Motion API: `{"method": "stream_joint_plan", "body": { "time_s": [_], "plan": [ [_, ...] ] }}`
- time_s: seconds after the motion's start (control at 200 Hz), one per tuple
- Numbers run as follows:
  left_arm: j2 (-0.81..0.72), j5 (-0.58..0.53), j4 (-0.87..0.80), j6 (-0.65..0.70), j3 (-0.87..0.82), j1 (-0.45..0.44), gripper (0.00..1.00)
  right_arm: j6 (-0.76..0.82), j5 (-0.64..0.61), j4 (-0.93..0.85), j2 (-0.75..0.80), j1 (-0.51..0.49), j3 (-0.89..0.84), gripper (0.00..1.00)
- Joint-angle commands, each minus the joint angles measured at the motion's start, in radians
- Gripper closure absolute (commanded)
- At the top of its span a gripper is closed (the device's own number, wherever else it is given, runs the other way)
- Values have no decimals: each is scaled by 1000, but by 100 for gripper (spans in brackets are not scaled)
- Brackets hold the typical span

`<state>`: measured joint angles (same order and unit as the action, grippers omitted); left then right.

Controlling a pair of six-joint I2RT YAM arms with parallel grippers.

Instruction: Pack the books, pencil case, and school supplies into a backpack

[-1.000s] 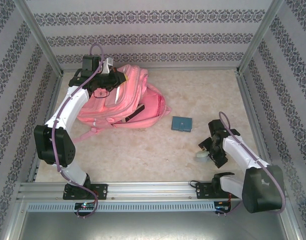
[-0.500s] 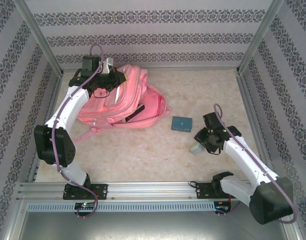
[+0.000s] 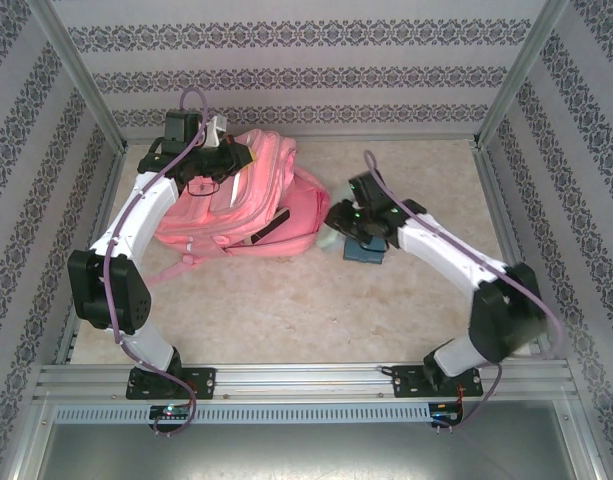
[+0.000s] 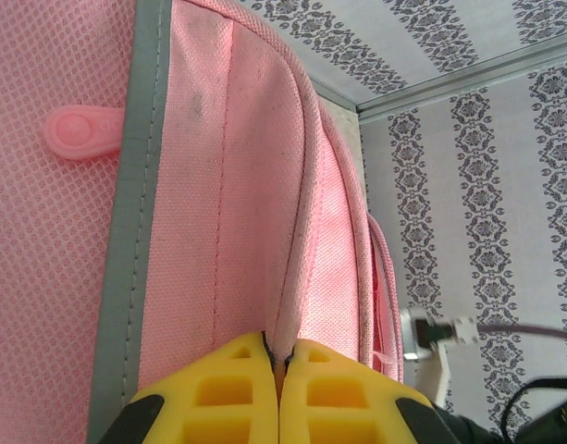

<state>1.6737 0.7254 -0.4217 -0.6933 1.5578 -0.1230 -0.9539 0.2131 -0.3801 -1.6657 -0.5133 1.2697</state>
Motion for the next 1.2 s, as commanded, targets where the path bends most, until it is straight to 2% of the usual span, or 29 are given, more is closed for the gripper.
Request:
{"method": "stream_joint_plan", "body": {
  "time_s": [0.0, 0.235, 0.44, 0.585, 0.679, 0.859, 1.014, 1.194],
  "plan": [
    [-67, 35, 69, -7, 16, -4, 100, -56, 54, 72, -108, -4, 102, 57],
    [-64, 35, 58, 0, 33, -4, 100, -138, 42, 2, -334, -14, 281, 56],
    [-62, 33, 60, -4, 34, -4, 100, -181, 145, 23, -489, -40, 356, 56],
    [-57, 36, 67, -9, 37, -4, 100, -144, 215, -4, -574, -63, 468, 48],
    [-53, 34, 57, -2, 47, -4, 100, -108, 196, -57, -564, -61, 496, 40],
    [-50, 35, 53, 5, 45, -4, 100, -4, 99, -211, -493, -41, 508, 9],
    [-46, 34, 55, 7, 47, -4, 100, 92, -20, -300, -395, -18, 475, 5],
    [-41, 32, 54, 11, 47, -4, 100, 152, -64, -318, -311, 7, 430, 10]
  ]
}}
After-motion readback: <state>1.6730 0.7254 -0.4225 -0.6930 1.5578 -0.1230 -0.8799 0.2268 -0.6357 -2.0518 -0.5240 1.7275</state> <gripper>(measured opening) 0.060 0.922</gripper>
